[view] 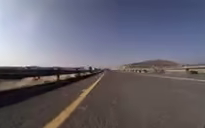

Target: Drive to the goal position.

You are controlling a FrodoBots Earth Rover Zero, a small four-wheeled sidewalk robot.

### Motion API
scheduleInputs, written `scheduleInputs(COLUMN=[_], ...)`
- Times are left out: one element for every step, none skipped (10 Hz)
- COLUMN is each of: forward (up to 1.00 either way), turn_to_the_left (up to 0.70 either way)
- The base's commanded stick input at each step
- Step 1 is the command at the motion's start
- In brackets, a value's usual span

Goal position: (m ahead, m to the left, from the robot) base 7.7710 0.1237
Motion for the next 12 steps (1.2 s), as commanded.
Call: scheduleInputs(forward=[0.85,0.85,0.85,0.85,0.85,0.85,0.85,0.85,0.85,0.85,0.85,0.85], turn_to_the_left=[0.00,0.00,0.00,0.00,0.00,0.00,0.00,0.00,0.00,0.00,0.00,0.00])
